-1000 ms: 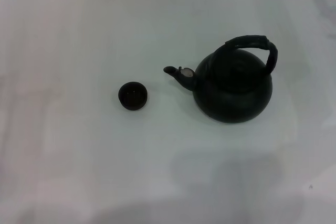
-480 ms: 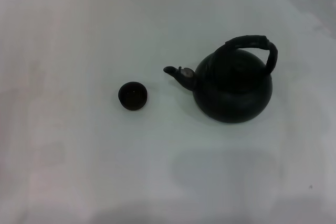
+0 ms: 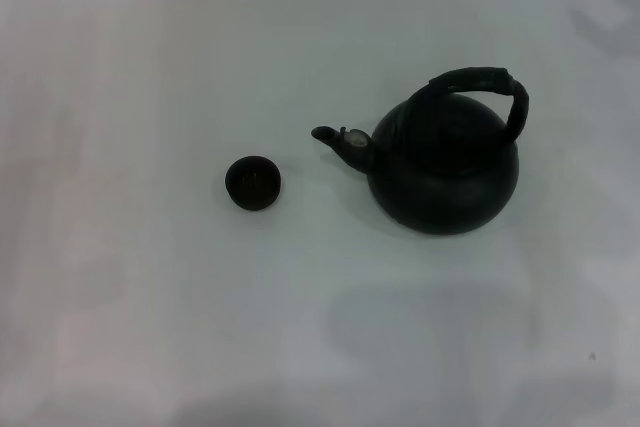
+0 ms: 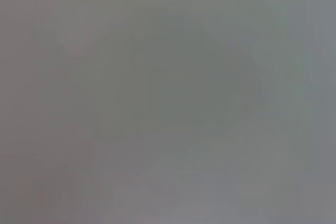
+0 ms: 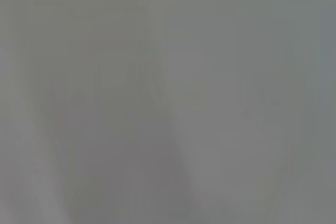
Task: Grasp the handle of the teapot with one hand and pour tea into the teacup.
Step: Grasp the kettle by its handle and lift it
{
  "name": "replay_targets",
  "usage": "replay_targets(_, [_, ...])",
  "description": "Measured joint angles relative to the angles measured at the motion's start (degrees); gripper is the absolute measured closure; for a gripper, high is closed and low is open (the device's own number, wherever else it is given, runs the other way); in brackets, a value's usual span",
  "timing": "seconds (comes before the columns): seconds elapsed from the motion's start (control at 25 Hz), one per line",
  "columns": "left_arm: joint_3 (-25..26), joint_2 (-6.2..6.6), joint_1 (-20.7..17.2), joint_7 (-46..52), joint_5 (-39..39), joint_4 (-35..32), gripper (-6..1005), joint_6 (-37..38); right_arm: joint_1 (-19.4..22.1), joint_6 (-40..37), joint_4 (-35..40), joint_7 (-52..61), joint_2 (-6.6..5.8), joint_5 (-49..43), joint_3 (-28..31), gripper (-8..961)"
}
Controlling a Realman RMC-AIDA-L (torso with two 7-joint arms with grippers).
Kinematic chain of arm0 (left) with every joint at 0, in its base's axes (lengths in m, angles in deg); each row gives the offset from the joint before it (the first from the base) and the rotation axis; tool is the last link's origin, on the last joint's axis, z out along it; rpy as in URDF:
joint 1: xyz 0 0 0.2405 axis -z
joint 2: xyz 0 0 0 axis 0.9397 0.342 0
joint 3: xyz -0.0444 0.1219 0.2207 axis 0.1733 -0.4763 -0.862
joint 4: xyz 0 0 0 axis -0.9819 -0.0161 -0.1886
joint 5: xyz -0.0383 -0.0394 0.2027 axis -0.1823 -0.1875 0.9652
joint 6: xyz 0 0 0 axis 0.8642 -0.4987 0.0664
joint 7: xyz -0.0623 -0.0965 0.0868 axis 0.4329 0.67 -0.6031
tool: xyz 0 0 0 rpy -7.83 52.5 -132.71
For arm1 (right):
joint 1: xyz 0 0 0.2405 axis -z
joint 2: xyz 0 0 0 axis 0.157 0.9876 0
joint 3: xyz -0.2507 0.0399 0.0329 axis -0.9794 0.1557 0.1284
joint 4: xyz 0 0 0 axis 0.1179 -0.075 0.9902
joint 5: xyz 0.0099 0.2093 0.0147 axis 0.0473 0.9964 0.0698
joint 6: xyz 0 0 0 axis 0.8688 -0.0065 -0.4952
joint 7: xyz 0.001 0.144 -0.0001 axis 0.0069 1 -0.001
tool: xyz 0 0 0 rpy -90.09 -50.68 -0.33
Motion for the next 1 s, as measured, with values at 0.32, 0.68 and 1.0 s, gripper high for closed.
replay_targets(0.32, [-0.01, 0.11, 0.61, -0.07, -0.2, -0.05, 136, 1.48, 1.02, -16.67, 13.98, 10.07, 2.73, -20.28, 7.1, 128])
replay_targets(0.68, [0.0, 0.08, 0.82, 0.01, -0.76, -0.06, 136, 2.45, 7.43, -21.0, 14.68, 8.71, 3.55, -23.86, 2.11, 127])
replay_targets(1.0, [-0.01, 0.0, 0.8, 0.04, -0.76, 0.31, 136, 2.46, 12.2, -17.81, 6.62, 8.81, 3.69, -15.11, -6.32, 127])
